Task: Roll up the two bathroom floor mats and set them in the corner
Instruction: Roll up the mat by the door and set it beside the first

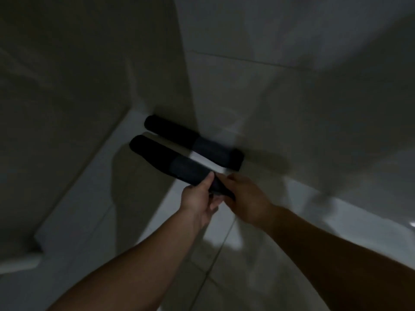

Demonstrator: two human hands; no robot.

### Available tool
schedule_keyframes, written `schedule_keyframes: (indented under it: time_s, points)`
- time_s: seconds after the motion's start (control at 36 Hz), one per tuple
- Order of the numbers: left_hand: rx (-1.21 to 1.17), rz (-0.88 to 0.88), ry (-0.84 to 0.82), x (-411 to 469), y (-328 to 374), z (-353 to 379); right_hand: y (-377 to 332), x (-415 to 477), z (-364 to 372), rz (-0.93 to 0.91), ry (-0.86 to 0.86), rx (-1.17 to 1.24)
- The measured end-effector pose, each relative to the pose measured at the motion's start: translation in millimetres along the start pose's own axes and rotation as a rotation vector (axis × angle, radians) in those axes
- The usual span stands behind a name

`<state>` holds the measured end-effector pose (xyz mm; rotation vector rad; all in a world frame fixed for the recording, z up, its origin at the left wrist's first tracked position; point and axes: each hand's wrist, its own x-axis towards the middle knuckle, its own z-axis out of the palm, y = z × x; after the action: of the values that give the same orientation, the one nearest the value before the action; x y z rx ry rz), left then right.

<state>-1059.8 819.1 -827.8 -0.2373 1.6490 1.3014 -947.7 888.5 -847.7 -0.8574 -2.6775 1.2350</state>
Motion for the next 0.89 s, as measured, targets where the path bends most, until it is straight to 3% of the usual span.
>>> schedule_keyframes:
  time_s: [0.25,0.36,0.58,0.72,0.89]
  points:
    - [-0.118,0.071,0.086,57,28,-20,8,55,11,-0.156,-0.036,-0.155]
    - [-0.185,0.098,0.138,76,29,-14,8,71,18,-0.095,-0.014,-0.222]
    - [-0.168,0.095,0.154,100,25,-6,22,74,26,-0.033,-0.08,-0.388]
    - [-0.108,0.097,0.18,111,23,-11,31,73,25,-0.107,0.018,-0.54]
    - [-0.022,0.123,0.239,106,16,-16,36,73,21,-0.125,-0.04,-0.507]
